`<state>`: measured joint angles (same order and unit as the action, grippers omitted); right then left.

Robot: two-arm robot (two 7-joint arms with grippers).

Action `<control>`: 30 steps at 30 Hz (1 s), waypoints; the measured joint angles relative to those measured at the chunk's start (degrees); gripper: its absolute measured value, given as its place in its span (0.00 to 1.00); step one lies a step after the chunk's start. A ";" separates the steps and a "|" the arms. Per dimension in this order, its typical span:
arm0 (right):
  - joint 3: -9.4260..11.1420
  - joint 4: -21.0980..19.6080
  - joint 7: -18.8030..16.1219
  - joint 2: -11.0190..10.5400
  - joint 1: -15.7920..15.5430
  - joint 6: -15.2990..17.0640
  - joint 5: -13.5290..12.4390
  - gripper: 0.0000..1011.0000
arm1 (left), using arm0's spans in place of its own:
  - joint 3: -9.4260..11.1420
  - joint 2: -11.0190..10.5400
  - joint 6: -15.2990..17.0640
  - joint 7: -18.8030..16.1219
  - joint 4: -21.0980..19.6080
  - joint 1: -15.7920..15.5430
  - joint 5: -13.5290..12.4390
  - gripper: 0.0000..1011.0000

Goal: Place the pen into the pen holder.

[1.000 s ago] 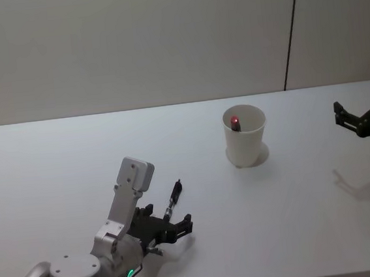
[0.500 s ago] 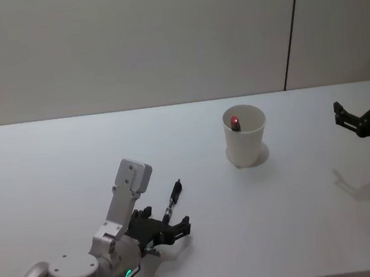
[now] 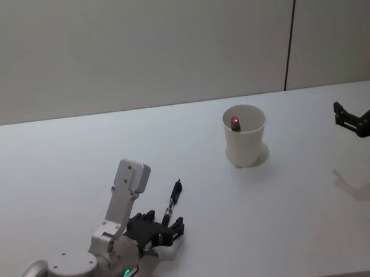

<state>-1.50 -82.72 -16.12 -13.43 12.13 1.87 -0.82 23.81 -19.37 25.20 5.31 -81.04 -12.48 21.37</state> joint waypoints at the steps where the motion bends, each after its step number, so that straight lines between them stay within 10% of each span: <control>1: 0.00 0.00 0.00 0.00 0.00 0.00 0.00 0.99 | -0.03 0.02 0.09 0.01 0.02 -0.02 0.00 0.72; 17: 0.00 0.00 0.00 0.00 0.00 0.00 0.00 0.99 | -0.21 0.00 3.13 0.61 -0.02 -0.15 -1.09 0.21; 30: 0.00 0.00 0.00 0.00 0.00 0.00 0.00 0.99 | -0.03 0.04 4.86 1.66 -0.02 -0.57 -3.49 0.13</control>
<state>-1.50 -82.73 -16.12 -13.43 12.13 1.88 -0.82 23.78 -19.33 30.06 6.97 -81.06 -13.05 17.88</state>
